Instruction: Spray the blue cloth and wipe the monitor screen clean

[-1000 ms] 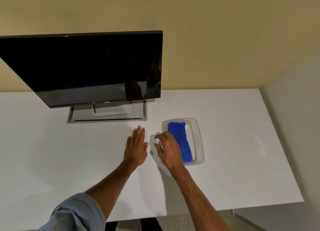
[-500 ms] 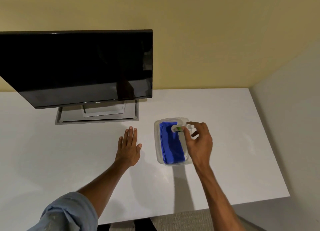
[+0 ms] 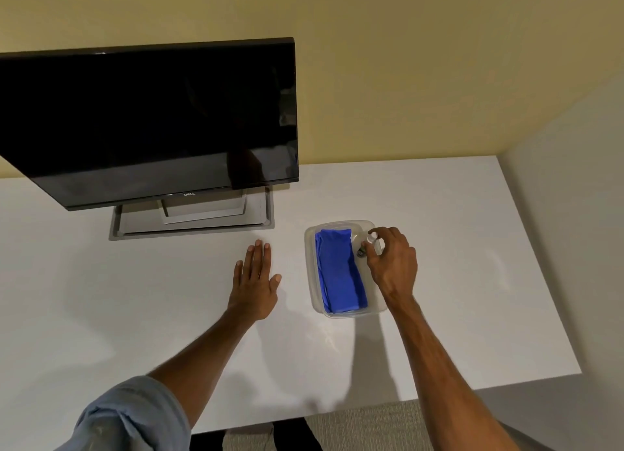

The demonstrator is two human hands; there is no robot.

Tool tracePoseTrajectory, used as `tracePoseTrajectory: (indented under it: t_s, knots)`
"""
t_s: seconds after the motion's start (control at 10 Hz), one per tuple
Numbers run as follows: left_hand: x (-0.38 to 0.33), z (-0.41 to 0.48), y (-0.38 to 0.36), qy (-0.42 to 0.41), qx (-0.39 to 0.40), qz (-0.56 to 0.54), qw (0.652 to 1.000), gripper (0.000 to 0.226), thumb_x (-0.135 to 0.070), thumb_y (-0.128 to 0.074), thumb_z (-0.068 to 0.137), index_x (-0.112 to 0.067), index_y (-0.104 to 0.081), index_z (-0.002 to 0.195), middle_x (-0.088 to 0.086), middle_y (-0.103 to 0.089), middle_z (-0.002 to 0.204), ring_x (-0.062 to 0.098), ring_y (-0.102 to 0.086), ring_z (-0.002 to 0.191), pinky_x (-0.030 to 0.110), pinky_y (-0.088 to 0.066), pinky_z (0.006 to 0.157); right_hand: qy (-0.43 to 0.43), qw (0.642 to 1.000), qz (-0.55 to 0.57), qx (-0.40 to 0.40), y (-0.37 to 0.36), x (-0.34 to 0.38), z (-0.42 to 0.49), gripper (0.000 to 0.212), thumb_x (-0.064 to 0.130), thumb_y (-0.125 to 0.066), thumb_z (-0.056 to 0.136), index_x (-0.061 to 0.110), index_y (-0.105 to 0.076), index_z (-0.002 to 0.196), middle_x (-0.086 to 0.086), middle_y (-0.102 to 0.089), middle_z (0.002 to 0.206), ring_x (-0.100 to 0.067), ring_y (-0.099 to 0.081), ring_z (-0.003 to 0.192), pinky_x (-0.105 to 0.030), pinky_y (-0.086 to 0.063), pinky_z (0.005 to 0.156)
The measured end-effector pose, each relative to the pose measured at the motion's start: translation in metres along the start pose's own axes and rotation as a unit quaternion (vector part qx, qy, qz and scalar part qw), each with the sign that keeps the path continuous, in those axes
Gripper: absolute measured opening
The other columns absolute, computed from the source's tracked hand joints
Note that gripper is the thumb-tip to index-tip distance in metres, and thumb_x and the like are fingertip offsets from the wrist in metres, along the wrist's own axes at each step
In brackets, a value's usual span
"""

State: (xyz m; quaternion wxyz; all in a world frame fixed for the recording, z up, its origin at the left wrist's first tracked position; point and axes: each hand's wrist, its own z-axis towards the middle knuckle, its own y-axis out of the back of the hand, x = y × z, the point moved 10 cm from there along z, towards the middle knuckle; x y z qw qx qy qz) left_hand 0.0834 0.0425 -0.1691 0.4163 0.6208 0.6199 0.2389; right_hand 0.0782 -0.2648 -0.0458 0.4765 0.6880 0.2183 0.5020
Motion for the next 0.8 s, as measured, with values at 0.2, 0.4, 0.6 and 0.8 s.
tracePoseTrajectory:
  t_s: [0.2,0.4,0.6,0.8]
  knots:
    - [0.000,0.000,-0.001,-0.001,0.004,0.005,1.000,0.078,-0.047,-0.022,0.120,-0.012,0.026,0.172,0.012,0.031,0.181,0.030,0.021,0.171,0.049,0.001,0.141,-0.016,1.000,0.005,0.000,0.001,-0.004,-0.004,0.025,0.032,-0.073,0.102,0.015,-0.076,0.121,-0.005,-0.076,0.122,-0.031,-0.073,0.101,-0.051,-0.059,0.091]
    - [-0.003,-0.002,0.001,-0.005,0.016,0.001,1.000,0.078,-0.047,-0.023,0.120,-0.013,0.024,0.172,0.012,0.031,0.181,0.030,0.021,0.171,0.048,0.001,0.141,-0.015,1.000,0.026,0.001,0.004,-0.002,-0.008,0.030,0.035,-0.070,0.104,0.015,-0.074,0.127,-0.005,-0.075,0.126,-0.031,-0.074,0.101,-0.052,-0.060,0.090]
    - [0.001,-0.004,0.007,-0.022,0.049,-0.035,0.998,0.073,-0.042,-0.021,0.122,-0.015,0.022,0.174,0.009,0.032,0.181,0.028,0.022,0.171,0.047,0.003,0.141,-0.016,0.992,0.040,-0.117,0.035,0.009,-0.017,0.036,0.042,-0.064,0.104,0.019,-0.073,0.131,0.000,-0.075,0.130,-0.023,-0.065,0.119,-0.035,-0.042,0.097]
    - [0.011,-0.027,0.029,-0.048,0.018,-0.053,0.997,0.071,-0.043,-0.018,0.121,-0.014,0.016,0.176,0.005,0.024,0.184,0.024,0.016,0.173,0.044,0.000,0.141,0.132,0.988,0.014,-0.078,0.004,0.091,-0.042,0.037,0.027,-0.062,0.106,0.020,-0.064,0.142,0.000,-0.066,0.143,-0.022,-0.057,0.132,-0.043,-0.042,0.110]
